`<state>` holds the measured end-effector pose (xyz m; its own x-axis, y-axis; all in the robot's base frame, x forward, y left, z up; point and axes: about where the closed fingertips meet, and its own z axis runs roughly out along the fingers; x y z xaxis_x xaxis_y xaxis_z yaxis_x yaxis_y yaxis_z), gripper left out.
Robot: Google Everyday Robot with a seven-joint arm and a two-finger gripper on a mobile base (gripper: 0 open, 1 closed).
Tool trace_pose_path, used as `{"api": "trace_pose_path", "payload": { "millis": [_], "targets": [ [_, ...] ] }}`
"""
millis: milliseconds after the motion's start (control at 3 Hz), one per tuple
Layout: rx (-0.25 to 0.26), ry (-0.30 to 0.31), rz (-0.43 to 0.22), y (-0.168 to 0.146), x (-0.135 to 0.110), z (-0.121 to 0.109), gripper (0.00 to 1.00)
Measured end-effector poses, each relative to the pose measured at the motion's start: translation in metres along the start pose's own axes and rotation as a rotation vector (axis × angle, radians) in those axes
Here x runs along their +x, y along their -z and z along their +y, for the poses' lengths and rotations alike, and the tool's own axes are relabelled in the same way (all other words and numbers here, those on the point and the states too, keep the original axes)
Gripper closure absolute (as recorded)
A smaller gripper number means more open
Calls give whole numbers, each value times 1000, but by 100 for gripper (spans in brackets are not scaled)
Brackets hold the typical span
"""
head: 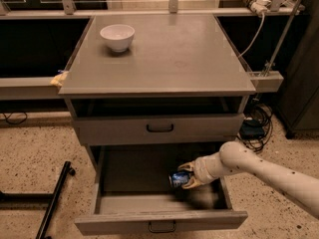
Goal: Place pepsi can into middle drawer
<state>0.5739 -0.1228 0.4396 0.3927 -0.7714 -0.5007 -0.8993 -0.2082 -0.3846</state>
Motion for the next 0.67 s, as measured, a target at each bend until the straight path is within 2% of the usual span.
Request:
{"api": "trace_pose_path", "payload": {
  "millis": [333,667],
  "targets": [
    [-5,-21,-27,-20,10,5,100],
    [-5,-24,-28,-22,10,5,82]
  ]
}}
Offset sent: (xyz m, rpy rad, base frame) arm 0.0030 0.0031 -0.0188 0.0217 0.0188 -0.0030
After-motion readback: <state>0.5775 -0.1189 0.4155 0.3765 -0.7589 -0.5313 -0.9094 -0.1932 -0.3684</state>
